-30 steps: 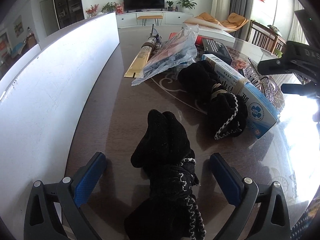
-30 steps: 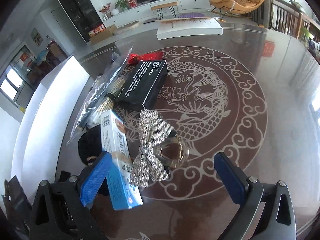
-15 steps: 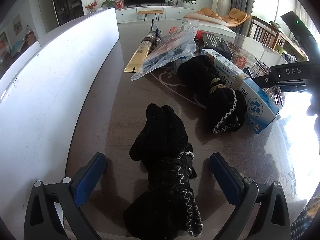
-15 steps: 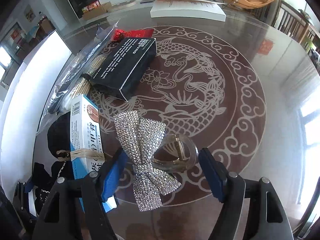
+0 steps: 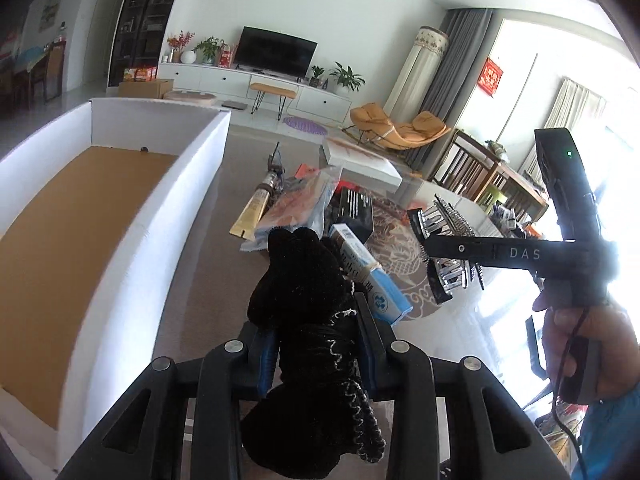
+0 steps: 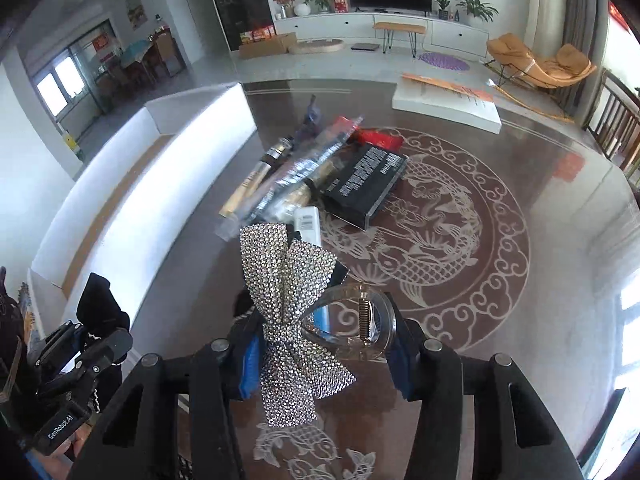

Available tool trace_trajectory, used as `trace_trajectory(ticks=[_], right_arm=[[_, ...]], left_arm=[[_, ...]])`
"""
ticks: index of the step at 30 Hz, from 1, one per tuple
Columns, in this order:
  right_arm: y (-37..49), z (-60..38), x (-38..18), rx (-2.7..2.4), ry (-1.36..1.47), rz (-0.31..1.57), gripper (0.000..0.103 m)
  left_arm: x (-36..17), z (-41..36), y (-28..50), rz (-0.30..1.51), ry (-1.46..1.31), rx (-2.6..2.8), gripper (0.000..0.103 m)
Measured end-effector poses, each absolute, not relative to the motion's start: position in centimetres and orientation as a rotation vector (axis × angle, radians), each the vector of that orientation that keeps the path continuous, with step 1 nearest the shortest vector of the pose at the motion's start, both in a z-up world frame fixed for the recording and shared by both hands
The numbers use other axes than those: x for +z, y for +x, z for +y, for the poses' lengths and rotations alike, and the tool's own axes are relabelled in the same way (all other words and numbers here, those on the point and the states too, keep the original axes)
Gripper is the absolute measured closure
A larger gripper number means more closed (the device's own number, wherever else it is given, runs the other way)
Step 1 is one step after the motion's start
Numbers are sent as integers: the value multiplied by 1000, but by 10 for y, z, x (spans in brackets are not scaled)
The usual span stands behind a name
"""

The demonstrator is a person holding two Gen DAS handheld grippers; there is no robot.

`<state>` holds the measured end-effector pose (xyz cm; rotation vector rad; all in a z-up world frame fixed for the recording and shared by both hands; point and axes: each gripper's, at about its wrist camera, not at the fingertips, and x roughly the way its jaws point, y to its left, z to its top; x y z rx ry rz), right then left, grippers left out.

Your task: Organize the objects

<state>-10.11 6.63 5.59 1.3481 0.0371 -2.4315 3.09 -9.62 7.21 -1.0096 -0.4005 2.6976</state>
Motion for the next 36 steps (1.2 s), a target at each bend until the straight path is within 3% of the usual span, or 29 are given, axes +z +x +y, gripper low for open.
trace_trajectory(ticks=[5,9,12,13,14,15,16,20,24,27,30,36], right_arm=[[-86,-31,108,-2286,1116,-30,52],[-75,-117,117,-2193,1028,10,52],[-73,-163,105,-2153,1019,19,51],[-76,-173,96,-2139,1036,26,44],[-77,-181,90,-2127,1058,33,33],[-77,-185,84,-2127,1073,34,30],[-76,-182,80,-2129,1073,21,29],[-67,-140,76,-2201,1001,14,13],[-58,-66,58,-2341,976,76,10],[-44,8,29,-2469,1007,68,10],[-34,73,-3,-2564,1095,46,10],[-34,121,-51,-2567,1312,131,10]], left_arm=[[115,-179,42,-469,-966,2905,70],[102,-246,38,-541,-1092,3017,70],[85,-270,29,-490,-1238,3067,66],[79,-276,26,-478,-1288,3072,58],[72,-280,23,-480,-1344,3076,41],[66,-282,21,-494,-1389,3078,32],[63,-283,22,-515,-1406,3080,23],[69,-267,35,-588,-1285,3079,22],[82,-218,49,-631,-1126,2968,22],[88,-155,66,-548,-1032,2830,21],[67,-95,65,-415,-1050,2677,5],[-9,-49,19,-253,-1313,2627,5]])
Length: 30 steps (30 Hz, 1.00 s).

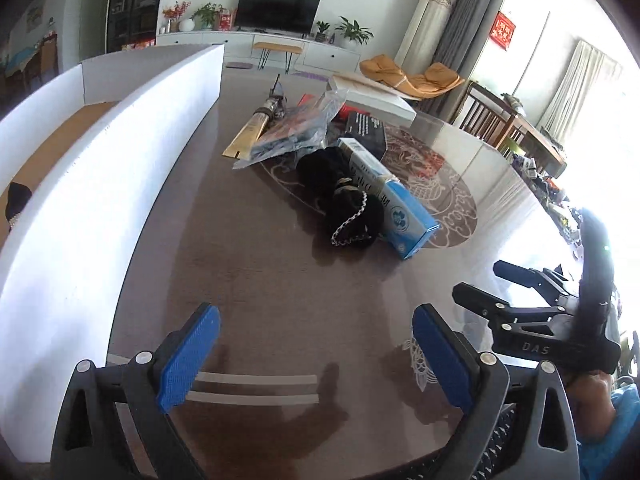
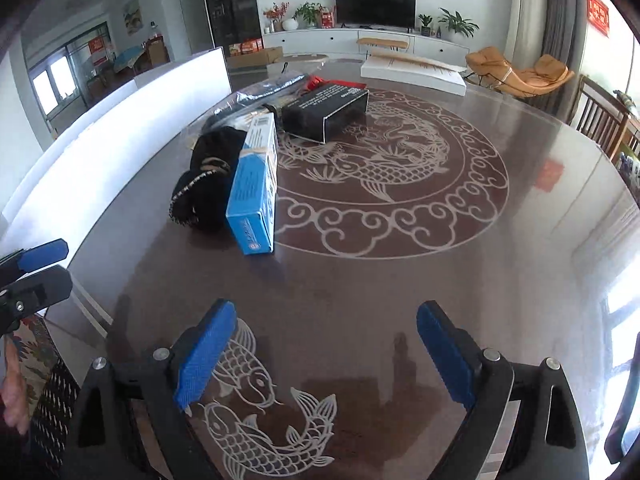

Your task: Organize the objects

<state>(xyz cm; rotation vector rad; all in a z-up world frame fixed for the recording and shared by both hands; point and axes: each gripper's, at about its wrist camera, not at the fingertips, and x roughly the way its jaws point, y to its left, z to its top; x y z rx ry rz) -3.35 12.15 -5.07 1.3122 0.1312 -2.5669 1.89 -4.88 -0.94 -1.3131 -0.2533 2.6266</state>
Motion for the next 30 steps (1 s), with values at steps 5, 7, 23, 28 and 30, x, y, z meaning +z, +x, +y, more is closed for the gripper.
trace_trajectory(ticks=[5,7,23,28,30], right_arm=[[-47,106,-65,-2540,1352,243,10],[-50,97,-67,-2524,1341,239,10],[-118,91,-73,-2618,1360,164,0],[-114,90,-73,-2657,1370,138,0],[-114,90,-73,-2658,1369,138,0]], left_arm=[[-32,-46,-12,-119,-1382,2679,5],[-38,-46,-19,-76,-1396,2687,5],[-48,-25,-86,30,-1424,2758,0],[-46,-23,-106,29,-1422,2756,0],[-46,-23,-107,30,-1422,2756,0]])
